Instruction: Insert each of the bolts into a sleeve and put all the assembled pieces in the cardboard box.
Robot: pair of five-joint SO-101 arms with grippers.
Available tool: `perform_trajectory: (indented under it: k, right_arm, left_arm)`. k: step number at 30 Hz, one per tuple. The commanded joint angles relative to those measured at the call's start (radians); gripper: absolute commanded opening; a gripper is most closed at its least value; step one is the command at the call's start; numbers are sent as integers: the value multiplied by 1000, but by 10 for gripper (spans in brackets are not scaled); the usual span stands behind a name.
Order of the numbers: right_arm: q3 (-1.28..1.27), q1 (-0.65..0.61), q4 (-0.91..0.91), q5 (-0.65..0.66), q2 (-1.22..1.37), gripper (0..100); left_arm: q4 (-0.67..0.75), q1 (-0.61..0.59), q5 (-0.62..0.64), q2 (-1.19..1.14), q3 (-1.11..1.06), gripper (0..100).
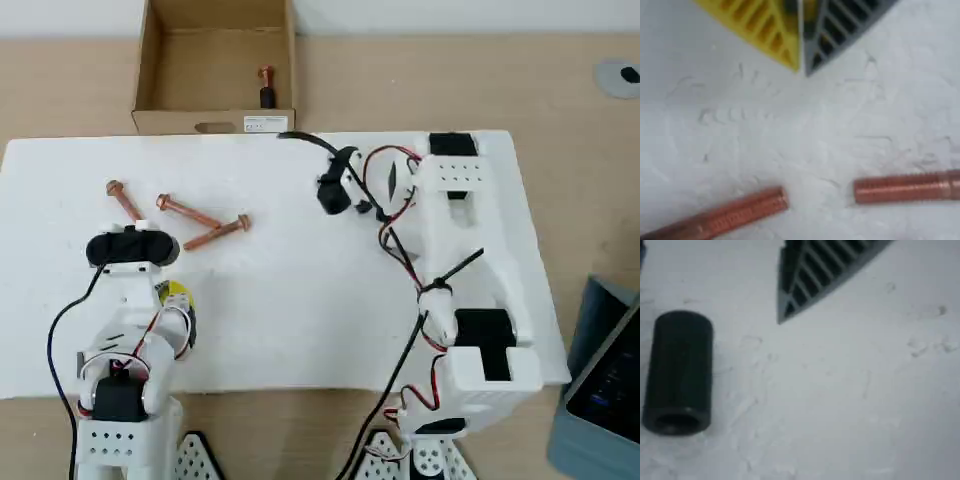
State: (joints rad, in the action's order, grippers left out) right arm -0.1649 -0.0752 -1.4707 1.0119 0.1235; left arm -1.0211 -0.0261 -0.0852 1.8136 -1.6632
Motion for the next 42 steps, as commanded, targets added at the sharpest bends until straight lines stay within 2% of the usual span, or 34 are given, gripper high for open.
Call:
perform_trajectory:
  k: [1, 9, 18, 26, 28, 33, 42]
  right_arm:
    - [-13, 8, 35, 17, -35, 210]
    - [-13, 12, 149, 18, 68, 210]
    - [-13, 12, 160, 18, 168, 207]
    - [-13, 8, 173, 17, 254, 27]
    - [-13, 8, 173, 17, 263, 9]
    - [-2, 7, 169, 2, 232, 12]
    - [85, -30, 78, -130, 47, 12]
  left_arm:
    - [-5, -6, 0, 7, 6, 2]
    - [-5, -6, 0, 7, 6, 2]
    - [-5, -6, 0, 7, 6, 2]
    - [-5, -6, 0, 7, 6, 2]
    - [-5, -6, 0, 7, 6, 2]
    - [-5, -6, 0, 7, 6, 2]
    - [-5, -6, 0, 7, 6, 2]
